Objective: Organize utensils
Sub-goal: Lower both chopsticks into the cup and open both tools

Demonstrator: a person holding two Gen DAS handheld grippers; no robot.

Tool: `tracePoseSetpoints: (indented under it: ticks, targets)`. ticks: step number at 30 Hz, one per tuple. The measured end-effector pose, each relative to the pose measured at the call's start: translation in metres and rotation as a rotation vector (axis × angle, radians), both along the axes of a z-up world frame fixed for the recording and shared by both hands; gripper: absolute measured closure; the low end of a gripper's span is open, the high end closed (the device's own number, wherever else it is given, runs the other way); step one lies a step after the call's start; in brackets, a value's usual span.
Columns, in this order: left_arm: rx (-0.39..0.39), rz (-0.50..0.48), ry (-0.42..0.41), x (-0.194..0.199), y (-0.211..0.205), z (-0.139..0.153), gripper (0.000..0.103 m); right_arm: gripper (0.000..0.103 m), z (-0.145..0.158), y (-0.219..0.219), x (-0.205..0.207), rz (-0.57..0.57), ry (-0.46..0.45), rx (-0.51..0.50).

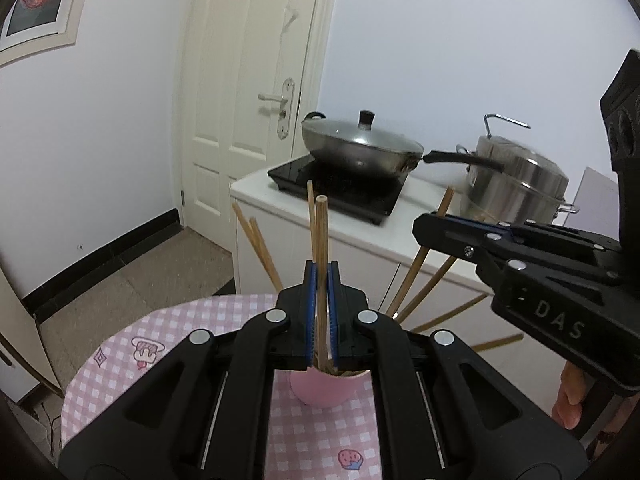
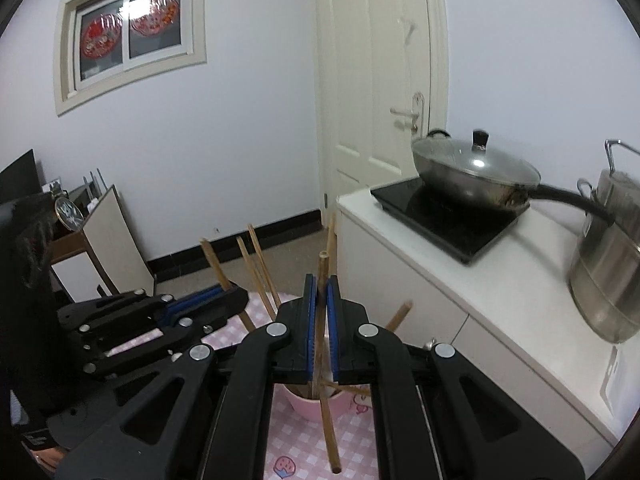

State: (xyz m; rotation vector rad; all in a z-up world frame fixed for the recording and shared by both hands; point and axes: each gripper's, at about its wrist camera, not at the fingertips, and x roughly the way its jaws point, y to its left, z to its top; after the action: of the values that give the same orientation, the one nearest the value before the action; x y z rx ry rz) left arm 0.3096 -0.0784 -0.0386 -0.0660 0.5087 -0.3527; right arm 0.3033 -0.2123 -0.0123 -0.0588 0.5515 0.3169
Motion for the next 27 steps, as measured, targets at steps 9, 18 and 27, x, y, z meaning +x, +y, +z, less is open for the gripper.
tracePoseSetpoints:
  ticks: [9,18,27]
  targets:
    - [0.012,-0.010,0.035,0.002,0.002,-0.008,0.097,0.098,-0.006,-0.006,0.001,-0.034,0.014,0.001]
    - [-0.007,-0.045,0.069,-0.002,0.003,-0.004,0.096,0.094,-0.002,-0.009,-0.002,-0.041,0.013,0.012]
    - [-0.019,-0.063,0.066,-0.018,0.002,0.009,0.072,0.081,0.008,-0.015,-0.016,-0.060,-0.010,0.021]
